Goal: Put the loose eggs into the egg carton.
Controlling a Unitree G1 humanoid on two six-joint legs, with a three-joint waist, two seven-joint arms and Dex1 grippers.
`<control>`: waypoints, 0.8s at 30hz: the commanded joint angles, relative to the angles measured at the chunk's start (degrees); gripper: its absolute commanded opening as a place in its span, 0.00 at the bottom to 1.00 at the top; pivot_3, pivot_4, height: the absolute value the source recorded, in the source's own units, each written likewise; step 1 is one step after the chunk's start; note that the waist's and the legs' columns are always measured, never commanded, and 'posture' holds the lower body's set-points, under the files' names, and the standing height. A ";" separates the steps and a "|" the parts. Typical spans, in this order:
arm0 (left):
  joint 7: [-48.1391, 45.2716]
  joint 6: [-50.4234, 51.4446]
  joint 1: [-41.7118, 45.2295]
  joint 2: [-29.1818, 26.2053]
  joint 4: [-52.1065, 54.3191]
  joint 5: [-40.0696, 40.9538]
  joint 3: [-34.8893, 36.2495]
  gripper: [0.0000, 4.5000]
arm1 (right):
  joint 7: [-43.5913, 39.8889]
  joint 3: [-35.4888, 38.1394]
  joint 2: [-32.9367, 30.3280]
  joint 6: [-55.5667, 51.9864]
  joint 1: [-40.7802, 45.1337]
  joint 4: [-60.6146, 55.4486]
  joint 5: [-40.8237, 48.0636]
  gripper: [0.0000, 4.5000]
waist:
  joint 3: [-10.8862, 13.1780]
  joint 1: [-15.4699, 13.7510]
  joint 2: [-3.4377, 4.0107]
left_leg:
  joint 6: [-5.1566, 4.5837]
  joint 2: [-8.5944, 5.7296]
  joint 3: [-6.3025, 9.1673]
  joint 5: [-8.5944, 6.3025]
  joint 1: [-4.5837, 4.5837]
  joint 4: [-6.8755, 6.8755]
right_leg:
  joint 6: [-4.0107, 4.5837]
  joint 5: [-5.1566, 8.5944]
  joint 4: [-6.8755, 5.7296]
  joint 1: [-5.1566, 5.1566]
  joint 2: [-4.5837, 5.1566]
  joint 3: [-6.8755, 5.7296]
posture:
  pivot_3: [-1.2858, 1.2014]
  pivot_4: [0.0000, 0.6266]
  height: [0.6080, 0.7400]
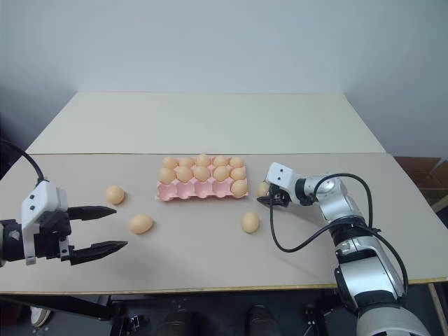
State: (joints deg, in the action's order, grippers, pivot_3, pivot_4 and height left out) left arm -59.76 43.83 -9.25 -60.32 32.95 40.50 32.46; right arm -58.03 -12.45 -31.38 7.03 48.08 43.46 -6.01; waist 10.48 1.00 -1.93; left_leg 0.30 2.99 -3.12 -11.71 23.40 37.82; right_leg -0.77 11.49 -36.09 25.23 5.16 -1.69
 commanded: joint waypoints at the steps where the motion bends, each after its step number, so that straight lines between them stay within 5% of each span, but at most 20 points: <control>1: -0.12 -0.96 0.45 -0.60 0.71 -0.17 1.42 1.00 | 1.44 1.05 -0.18 0.69 0.72 -0.80 -0.02 0.60 | 0.00 0.01 0.00 | 0.00 0.00 0.00 0.00 0.00 0.00 | 0.00 0.00 0.00 0.00 0.00 0.00 | 0.52 0.24 1.00; 24: 1.51 -0.19 0.92 0.40 2.74 1.00 1.71 1.00 | 3.31 3.87 -4.56 -6.55 -2.11 -29.41 2.54 0.60 | 0.01 0.00 0.01 | 0.00 0.04 -0.01 0.00 -0.03 -0.01 | 0.01 0.01 -0.01 0.02 -0.04 0.03 | 0.52 0.24 1.00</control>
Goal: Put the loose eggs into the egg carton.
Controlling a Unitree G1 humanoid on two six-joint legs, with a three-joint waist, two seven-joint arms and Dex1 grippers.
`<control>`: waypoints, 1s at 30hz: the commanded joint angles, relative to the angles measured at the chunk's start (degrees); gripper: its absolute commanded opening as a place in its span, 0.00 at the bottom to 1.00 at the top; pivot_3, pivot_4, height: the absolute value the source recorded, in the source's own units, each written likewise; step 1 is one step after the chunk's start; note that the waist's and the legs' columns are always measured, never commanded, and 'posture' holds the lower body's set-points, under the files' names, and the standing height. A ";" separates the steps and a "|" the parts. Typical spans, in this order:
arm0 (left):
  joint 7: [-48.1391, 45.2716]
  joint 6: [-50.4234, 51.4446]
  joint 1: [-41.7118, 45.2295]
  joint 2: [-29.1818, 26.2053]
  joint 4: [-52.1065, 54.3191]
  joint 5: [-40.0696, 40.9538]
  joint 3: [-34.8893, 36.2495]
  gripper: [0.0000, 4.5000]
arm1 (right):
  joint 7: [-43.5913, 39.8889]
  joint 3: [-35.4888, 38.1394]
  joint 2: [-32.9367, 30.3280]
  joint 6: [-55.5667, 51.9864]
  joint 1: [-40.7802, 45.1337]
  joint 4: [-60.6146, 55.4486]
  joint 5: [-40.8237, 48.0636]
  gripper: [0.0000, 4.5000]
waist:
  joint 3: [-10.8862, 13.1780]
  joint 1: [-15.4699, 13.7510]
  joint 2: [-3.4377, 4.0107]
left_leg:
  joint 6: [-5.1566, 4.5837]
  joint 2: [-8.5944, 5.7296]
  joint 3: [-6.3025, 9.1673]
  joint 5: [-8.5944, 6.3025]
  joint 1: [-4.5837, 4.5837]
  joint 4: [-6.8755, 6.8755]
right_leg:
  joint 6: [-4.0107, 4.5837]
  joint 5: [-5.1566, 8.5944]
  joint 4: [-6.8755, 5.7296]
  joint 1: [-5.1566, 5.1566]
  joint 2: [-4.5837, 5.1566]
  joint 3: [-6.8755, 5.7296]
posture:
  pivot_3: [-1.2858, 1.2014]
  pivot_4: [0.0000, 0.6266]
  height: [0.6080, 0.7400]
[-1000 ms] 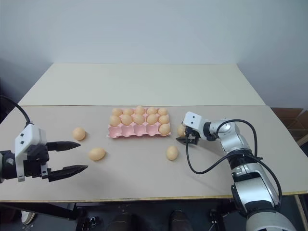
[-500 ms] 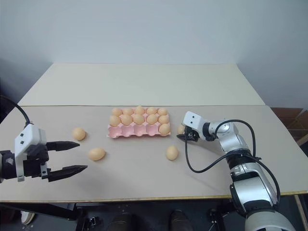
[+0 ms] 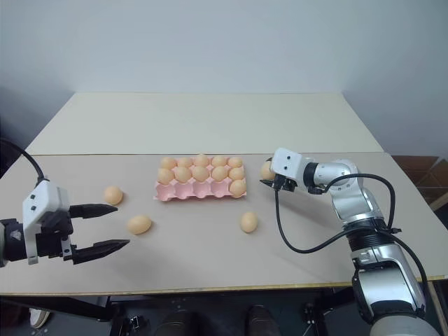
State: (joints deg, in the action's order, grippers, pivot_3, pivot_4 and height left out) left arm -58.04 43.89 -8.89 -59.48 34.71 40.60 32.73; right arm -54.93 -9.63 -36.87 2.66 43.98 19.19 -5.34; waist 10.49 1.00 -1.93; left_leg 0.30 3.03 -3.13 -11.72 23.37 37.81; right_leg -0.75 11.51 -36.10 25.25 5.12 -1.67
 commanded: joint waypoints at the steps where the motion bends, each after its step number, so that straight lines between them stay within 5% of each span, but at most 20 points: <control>1: -0.51 -0.20 0.42 -0.58 0.86 1.06 1.55 1.00 | 0.37 0.87 1.61 -2.96 2.18 -6.19 2.02 0.60 | 0.00 0.01 0.00 | 0.00 0.00 -0.01 0.00 0.01 0.00 | 0.00 0.00 0.00 0.00 0.00 0.01 | 0.52 0.24 1.00; 12: -2.45 -0.68 2.73 -3.42 -2.18 -0.19 -0.20 1.00 | 5.19 -4.15 13.43 -5.91 3.57 -7.06 0.21 0.60 | 0.01 -0.02 0.01 | 0.00 0.00 -0.01 0.00 0.03 0.00 | 0.03 -0.01 0.00 0.02 0.01 -0.01 | 0.52 0.24 1.00; 21: -1.84 0.22 -0.38 -2.28 0.08 0.20 2.26 1.00 | 9.97 -6.57 16.59 -2.46 2.96 -2.49 -3.28 0.60 | 0.01 -0.03 0.01 | 0.01 0.00 -0.01 0.00 0.12 -0.02 | 0.04 -0.03 0.03 0.09 0.02 -0.04 | 0.52 0.24 1.00; 26: -1.56 0.18 -1.50 -1.97 0.26 0.01 2.77 1.00 | 10.89 -7.40 16.52 -1.22 3.38 -0.22 -4.56 0.96 | 0.01 0.02 0.01 | 0.01 0.01 -0.01 0.00 0.10 -0.02 | 0.07 -0.02 0.01 0.09 0.02 -0.04 | 0.52 0.24 1.00; 30: -1.22 0.28 -1.44 -1.70 0.08 0.45 2.55 1.00 | 9.60 -7.53 15.78 -0.81 2.38 -1.08 -4.52 0.99 | 0.01 0.03 0.01 | 0.01 0.01 -0.01 0.00 0.10 -0.02 | 0.06 -0.02 0.01 0.09 0.01 -0.04 | 0.52 0.24 1.00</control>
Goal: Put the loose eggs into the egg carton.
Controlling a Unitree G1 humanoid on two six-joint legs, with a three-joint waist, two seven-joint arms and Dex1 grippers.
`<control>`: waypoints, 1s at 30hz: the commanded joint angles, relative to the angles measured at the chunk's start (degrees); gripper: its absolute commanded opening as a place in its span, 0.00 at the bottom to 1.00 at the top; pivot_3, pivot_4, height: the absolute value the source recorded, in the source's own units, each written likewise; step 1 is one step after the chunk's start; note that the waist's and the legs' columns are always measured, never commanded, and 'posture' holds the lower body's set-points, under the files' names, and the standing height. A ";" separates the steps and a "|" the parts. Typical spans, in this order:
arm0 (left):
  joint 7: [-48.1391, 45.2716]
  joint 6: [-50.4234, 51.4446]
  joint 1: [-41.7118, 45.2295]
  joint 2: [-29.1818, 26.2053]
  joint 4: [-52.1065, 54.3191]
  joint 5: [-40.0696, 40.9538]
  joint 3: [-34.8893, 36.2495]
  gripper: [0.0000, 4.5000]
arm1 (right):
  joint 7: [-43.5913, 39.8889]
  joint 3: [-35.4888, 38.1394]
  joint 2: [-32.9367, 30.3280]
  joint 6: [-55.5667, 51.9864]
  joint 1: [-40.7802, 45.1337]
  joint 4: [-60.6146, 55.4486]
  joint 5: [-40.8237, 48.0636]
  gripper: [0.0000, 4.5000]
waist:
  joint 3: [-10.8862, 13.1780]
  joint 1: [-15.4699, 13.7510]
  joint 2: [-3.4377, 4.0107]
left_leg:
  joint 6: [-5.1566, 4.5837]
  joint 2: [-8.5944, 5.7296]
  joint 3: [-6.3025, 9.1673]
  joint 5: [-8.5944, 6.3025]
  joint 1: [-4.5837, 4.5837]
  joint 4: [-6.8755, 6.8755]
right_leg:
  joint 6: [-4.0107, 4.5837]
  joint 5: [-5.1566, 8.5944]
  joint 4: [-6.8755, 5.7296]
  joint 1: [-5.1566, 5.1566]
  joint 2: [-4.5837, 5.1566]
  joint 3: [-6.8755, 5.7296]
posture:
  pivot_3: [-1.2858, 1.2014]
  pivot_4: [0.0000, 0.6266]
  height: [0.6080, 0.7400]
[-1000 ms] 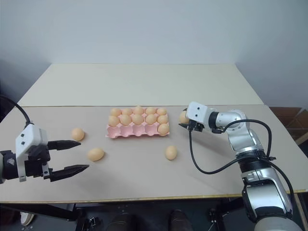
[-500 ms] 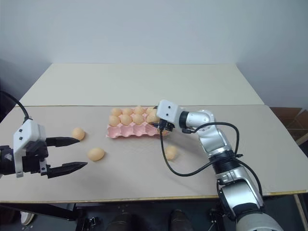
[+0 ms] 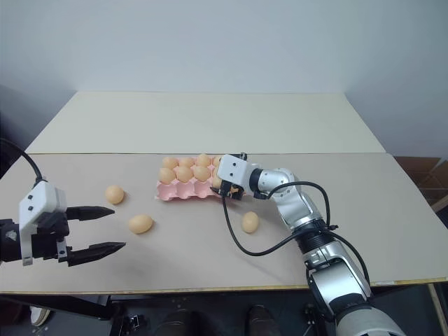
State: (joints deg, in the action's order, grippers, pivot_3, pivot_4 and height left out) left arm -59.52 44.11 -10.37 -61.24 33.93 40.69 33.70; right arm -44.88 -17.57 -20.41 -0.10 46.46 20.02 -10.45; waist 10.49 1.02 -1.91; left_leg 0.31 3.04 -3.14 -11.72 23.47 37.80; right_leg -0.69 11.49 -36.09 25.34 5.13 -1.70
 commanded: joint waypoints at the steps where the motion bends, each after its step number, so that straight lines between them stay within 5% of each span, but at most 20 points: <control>1: 0.30 -0.16 0.19 0.02 0.70 0.17 1.28 1.00 | -0.04 0.35 -1.08 2.47 -0.63 -2.79 0.05 0.99 | 0.00 -0.01 0.00 | 0.00 0.00 0.00 0.00 0.00 0.00 | -0.01 0.00 0.00 0.00 0.00 0.00 | 0.52 0.24 1.00; 16: -0.55 -2.13 4.17 -0.75 -1.96 -0.83 -2.69 1.00 | -2.58 5.72 -9.10 -6.00 -10.11 -25.28 4.41 0.99 | 0.00 -0.33 0.00 | 0.00 0.00 0.00 0.00 0.02 0.00 | 0.08 0.06 0.02 0.00 0.01 -0.01 | 0.52 0.24 1.00; 30: -3.75 -3.62 1.20 -0.96 -2.69 -2.35 -0.67 1.00 | -19.28 25.16 -34.17 -19.63 -35.76 -49.56 23.20 0.99 | 0.01 -0.84 -0.03 | 0.03 0.01 -0.01 -0.05 -0.05 0.00 | 0.09 0.11 0.12 -0.06 0.06 -0.05 | 0.52 0.24 1.00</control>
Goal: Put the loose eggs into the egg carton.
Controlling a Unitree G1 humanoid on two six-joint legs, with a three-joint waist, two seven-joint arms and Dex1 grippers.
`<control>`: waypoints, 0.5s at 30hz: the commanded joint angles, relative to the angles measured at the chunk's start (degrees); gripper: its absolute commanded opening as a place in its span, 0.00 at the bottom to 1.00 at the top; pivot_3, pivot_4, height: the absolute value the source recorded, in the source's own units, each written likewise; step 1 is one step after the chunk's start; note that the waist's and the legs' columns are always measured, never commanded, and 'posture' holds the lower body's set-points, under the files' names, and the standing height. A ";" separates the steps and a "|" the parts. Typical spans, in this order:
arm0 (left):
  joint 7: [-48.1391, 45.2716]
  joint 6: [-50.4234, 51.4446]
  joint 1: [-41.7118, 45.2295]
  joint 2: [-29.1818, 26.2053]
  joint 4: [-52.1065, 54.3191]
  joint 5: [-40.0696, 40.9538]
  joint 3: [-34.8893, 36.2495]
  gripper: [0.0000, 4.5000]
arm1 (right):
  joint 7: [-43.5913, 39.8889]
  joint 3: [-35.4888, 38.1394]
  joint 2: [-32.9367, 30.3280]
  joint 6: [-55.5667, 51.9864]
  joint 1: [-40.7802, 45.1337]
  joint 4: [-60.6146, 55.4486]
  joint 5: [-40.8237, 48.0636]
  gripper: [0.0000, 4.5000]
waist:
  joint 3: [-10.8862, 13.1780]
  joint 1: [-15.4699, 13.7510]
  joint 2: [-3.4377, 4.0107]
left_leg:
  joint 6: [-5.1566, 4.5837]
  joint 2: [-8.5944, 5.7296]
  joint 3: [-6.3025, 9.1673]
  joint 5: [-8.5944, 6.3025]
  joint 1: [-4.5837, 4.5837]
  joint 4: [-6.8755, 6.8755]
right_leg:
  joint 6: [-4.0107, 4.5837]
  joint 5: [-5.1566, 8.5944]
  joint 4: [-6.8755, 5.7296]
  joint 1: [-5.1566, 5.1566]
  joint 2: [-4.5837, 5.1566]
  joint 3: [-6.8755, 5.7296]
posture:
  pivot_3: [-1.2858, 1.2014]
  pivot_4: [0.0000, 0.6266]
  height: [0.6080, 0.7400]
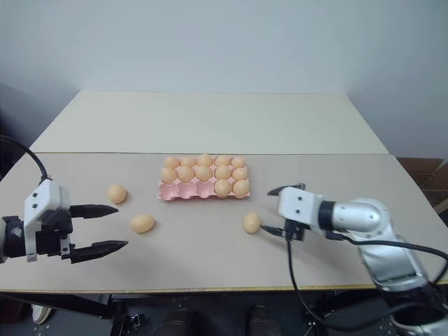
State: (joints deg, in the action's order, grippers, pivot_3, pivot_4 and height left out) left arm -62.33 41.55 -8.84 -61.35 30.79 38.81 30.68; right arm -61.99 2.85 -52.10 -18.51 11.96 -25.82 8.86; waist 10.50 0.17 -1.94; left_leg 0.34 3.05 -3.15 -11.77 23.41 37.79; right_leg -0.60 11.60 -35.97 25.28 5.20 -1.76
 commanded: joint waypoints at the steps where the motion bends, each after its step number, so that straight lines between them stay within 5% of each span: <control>1: -1.18 -1.02 -1.02 -0.73 0.64 -0.65 2.70 1.00 | -2.03 5.76 -3.13 -1.79 -2.06 -4.32 4.53 0.99 | 0.01 0.02 -0.01 | 0.04 0.01 0.00 -0.02 -0.02 0.00 | 0.00 0.00 -0.01 -0.01 0.00 0.00 | 0.52 0.24 1.00; 15: -0.48 -0.45 -3.47 -0.43 1.00 -1.32 4.71 1.00 | 0.32 7.99 -5.91 -3.23 -6.54 -6.47 6.24 0.99 | 0.01 -0.36 -0.02 | 0.02 -0.01 0.01 -0.02 0.09 0.00 | 0.00 0.00 0.09 0.04 0.04 -0.02 | 0.52 0.24 1.00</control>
State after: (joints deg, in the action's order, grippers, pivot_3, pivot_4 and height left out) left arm -62.56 41.54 -12.08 -61.14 30.89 38.19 33.05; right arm -62.31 8.66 -57.07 -21.62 5.39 -31.04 14.76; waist 10.51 -0.18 -1.96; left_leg 0.36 3.04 -3.14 -11.79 23.51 37.79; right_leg -0.60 11.60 -35.87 25.32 5.23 -1.79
